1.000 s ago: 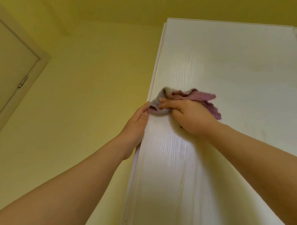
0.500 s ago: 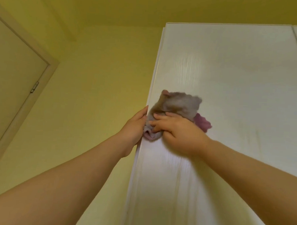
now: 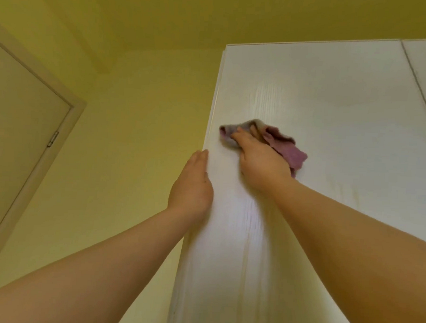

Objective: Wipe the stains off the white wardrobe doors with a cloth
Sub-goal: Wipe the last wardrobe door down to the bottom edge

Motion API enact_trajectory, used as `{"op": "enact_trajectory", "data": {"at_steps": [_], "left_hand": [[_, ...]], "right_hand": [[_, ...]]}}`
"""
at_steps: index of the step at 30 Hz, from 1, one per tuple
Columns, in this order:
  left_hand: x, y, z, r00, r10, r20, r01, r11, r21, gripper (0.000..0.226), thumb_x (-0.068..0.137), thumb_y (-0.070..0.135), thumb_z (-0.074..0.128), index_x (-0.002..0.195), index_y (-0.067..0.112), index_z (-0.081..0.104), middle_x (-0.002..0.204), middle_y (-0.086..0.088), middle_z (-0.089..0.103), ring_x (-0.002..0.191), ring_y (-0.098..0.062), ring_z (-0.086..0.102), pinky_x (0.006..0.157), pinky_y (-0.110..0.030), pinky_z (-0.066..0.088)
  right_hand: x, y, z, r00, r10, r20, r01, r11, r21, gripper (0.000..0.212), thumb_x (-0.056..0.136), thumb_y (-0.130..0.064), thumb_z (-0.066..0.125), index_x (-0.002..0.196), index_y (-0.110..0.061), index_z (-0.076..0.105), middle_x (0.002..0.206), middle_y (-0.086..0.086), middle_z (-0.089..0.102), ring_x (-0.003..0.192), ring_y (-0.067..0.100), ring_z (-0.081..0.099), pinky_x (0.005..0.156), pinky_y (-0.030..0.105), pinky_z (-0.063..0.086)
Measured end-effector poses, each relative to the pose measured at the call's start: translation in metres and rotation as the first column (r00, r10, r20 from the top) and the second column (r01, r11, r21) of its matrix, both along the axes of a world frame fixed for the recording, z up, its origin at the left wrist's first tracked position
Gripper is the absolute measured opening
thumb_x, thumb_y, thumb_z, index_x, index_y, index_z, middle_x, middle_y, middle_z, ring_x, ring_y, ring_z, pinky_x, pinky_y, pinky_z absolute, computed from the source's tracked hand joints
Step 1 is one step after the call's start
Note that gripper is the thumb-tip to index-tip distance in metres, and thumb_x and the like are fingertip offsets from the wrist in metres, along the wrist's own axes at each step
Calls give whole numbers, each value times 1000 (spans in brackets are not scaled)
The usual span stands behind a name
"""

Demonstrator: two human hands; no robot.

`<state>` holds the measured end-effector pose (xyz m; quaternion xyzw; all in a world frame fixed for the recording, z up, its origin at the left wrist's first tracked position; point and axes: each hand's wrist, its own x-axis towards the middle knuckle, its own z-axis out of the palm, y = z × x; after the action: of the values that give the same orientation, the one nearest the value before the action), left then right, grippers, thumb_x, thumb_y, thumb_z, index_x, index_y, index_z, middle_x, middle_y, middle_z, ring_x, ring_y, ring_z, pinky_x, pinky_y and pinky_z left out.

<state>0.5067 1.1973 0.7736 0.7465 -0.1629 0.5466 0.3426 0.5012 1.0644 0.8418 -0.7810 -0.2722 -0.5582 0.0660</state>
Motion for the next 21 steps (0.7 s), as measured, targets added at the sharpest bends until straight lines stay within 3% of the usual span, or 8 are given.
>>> {"op": "enact_trajectory", "data": {"at_steps": [3,6,8,10,12,16,21], "left_hand": [[-5,-9,2,969,248,23,-245,935,257,54,103,16,24,152,20,3,159,9,-6,145,-9,-2,116,-37,4],[-2,-12,-3,944,331,4,-310,880,361,53,104,26,20,152,20,-2,159,9,-11,145,-9,-10,116,-40,-2],[1,-9,-6,941,337,29,-322,867,379,53,104,29,19,152,21,-1,159,9,-9,145,-8,-10,116,-38,-3],[2,1,-7,933,343,110,-359,859,365,52,103,29,21,152,24,3,159,11,-3,144,-5,-5,115,-34,-4],[5,16,-6,915,371,159,-404,857,322,54,103,31,25,152,25,4,159,12,-2,144,-3,-2,115,-33,-5],[14,32,-1,983,185,-16,-175,953,247,53,101,39,29,151,29,12,158,13,10,142,-5,15,115,-42,-3],[24,30,-5,999,53,9,-54,983,173,50,102,38,28,149,34,16,156,20,15,141,-4,20,115,-46,2]], "right_hand": [[-3,-19,8,999,-31,21,28,991,128,54,95,-8,28,144,-30,28,155,-14,13,142,10,8,112,29,13],[-5,-16,7,987,-115,112,92,977,191,52,93,-6,30,142,-25,34,154,-7,20,142,13,8,111,31,16],[0,-8,-9,981,-108,160,108,994,8,49,93,-10,34,139,-25,38,151,-3,27,140,16,18,108,33,22],[4,-7,-25,994,-46,103,66,978,-197,48,96,-16,32,142,-31,32,152,-12,23,140,9,17,112,27,18],[1,-8,-18,1000,-11,9,13,969,-245,48,99,-18,28,144,-35,27,152,-18,17,141,4,14,112,22,11],[2,10,20,999,-45,27,50,971,-235,47,100,-17,27,145,-33,25,154,-16,15,141,8,15,112,25,11],[6,15,56,989,-74,129,83,994,-69,48,98,-12,30,143,-29,32,154,-10,18,142,15,14,112,32,13]]}}
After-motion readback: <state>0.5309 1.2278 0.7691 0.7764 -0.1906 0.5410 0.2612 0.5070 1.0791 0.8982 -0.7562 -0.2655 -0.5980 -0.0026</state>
